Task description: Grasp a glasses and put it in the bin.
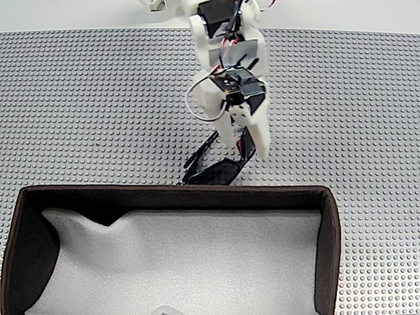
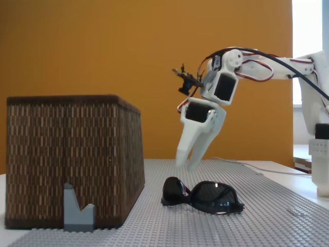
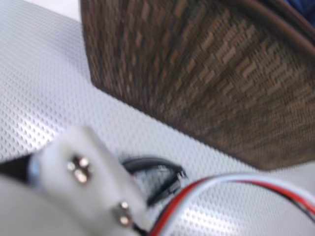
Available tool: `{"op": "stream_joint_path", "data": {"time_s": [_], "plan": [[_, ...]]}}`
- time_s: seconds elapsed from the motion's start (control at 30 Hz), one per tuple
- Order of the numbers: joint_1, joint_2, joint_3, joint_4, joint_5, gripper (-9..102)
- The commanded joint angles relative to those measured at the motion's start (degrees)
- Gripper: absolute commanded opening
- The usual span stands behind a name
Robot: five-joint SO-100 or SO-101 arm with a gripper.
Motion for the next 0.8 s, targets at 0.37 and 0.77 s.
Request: {"op": "stream_joint_path", "data": {"time_s": [0.37,0.77], "plan": [[-1.3,2.9,1.0,12.7,6.2,29],[-4.3,-1.9,2.1,13.2,11.5,29]]}}
